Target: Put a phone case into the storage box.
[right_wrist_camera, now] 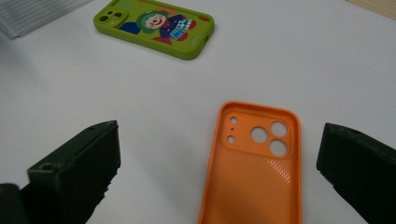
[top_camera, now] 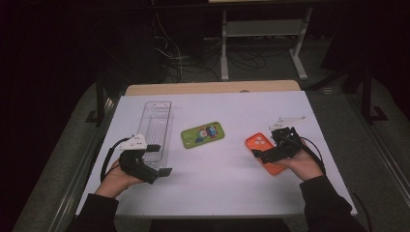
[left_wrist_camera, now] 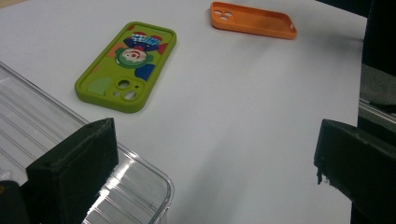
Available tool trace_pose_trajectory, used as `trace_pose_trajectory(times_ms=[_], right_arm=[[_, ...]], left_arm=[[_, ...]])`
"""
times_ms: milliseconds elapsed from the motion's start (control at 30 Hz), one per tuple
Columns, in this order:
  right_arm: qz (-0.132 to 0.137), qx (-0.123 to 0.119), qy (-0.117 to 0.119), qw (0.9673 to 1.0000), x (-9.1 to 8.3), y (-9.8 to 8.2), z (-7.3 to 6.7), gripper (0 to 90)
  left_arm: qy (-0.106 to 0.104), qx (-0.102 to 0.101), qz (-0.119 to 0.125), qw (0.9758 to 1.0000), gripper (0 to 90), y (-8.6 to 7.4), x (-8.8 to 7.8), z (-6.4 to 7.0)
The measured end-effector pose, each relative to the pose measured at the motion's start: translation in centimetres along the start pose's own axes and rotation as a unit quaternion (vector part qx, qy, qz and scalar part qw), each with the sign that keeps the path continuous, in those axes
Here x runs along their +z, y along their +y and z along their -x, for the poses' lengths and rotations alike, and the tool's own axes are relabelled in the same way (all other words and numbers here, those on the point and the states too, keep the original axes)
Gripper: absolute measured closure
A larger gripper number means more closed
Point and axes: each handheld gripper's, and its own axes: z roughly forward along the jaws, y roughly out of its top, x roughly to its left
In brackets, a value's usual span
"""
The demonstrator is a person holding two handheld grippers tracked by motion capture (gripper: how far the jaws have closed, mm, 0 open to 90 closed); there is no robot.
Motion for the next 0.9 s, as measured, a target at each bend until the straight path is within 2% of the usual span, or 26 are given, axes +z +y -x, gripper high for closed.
trace_pose_trajectory(times_ms=[767,900], right_arm=[[0.019,0.010,-0.010,0.9997,1.0,3.4,1.8,0.0],[0.020,0.019,-0.008,0.9996,1.2,3.9,1.9,0.0]], left_arm=[[-0.003,-0.002,-0.001,1.0000,0.0,0.0,0.0,-0.1],[-0.003,0.000,-0.001,1.0000,0.0,0.0,0.0,-0.2]])
